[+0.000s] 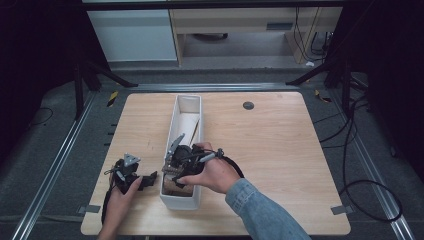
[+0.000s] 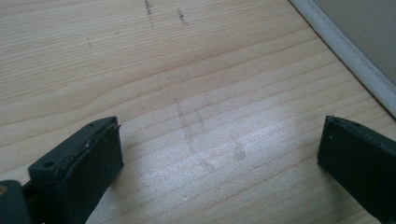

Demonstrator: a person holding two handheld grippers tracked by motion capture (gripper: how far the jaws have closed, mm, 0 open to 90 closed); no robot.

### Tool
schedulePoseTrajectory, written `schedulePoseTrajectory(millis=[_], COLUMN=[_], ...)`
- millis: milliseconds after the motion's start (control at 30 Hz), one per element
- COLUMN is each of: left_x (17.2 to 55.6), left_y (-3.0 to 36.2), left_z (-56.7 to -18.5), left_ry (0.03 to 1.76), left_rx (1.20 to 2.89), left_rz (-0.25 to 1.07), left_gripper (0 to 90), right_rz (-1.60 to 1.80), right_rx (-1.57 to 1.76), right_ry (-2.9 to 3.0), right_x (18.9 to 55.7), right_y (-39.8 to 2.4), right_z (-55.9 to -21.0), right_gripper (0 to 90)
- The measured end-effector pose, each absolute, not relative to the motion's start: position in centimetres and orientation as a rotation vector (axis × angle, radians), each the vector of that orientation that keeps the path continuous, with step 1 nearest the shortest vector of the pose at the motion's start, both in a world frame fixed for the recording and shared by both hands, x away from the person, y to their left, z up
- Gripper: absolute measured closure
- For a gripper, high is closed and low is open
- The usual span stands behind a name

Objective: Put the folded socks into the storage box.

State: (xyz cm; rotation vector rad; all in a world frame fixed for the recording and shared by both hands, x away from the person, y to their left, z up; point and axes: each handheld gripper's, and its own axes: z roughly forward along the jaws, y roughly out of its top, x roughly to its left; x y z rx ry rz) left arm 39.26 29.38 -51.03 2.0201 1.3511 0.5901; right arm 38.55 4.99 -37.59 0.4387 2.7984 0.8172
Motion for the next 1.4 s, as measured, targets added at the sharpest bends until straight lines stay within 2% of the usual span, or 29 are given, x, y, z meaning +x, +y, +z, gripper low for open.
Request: schedulePoseTrajectory(millis=[167,500,900,1400], left_x=[39.3,39.3,39.3,39.3], left_y=[29.4,29.4,29.4,29.4], left_z=[-51.0,-51.0,-51.0,-51.0], left_ry=[1.351,1.351,1.352,1.352], left_rx=[2.02,2.02,2.017,2.018], left_rz=[0.591,0.59,0.591,0.591], left_gripper=[0.0,0.0,0.0,0.0], right_rz=[0.863,0.939,0.977,0.973], right_rx=[0.452,0.499,0.52,0.483], right_ry=[2.767,2.664,2.619,2.689], right_x=[38.4,39.9,41.0,41.4], right_y=[4.0,1.5,1.3,3.5], right_z=[-36.2,-32.5,-31.2,-33.2], right_gripper=[18.8,49.5,87.9,90.0])
